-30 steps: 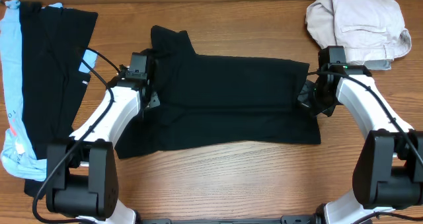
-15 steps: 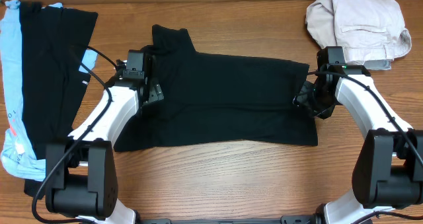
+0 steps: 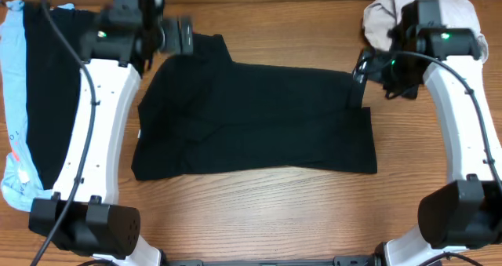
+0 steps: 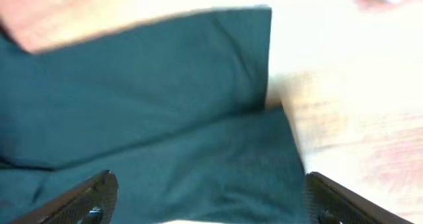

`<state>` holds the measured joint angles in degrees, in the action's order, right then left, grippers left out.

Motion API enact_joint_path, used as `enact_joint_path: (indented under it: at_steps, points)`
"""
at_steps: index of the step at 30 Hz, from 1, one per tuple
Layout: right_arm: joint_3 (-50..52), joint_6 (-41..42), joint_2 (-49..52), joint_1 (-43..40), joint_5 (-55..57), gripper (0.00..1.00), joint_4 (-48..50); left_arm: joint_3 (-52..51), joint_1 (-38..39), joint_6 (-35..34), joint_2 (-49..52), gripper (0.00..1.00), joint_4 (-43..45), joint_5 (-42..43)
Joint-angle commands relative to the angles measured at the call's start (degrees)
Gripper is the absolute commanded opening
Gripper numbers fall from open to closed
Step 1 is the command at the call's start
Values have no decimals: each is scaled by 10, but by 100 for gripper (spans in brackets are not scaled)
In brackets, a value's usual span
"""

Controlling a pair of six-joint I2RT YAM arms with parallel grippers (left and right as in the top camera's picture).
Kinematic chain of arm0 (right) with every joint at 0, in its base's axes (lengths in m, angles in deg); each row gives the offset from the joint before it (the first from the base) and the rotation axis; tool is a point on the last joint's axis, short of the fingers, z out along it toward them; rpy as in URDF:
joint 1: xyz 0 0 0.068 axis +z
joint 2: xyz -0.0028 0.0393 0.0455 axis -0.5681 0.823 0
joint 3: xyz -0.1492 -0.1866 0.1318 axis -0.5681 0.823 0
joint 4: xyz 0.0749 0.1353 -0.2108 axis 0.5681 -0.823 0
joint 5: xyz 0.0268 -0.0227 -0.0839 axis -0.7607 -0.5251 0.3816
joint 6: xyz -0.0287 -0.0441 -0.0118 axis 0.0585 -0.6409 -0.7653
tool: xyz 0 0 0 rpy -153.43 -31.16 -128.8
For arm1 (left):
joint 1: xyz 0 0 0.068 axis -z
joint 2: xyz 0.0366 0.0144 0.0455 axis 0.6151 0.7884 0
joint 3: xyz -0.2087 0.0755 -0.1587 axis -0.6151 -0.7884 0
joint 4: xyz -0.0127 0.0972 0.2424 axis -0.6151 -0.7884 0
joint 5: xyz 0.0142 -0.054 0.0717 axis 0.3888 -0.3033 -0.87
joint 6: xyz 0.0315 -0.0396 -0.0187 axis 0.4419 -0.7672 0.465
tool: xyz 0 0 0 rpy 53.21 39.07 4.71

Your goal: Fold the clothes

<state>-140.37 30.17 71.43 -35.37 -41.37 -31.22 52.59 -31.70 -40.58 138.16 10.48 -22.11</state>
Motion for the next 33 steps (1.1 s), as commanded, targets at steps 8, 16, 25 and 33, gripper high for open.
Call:
enact_joint_path:
  at_steps: [8,16,25,33]
  points:
    - [-22,-38,13,-3,16,94,24,104,-4,80,200,100,92,19]
    - [-21,-41,14,-3,39,92,2,105,-18,61,327,100,188,-7]
    - [-21,-41,14,-3,38,88,-2,105,-41,38,409,99,263,66]
    - [-21,-38,14,-3,38,77,-2,105,-36,27,442,88,272,102]
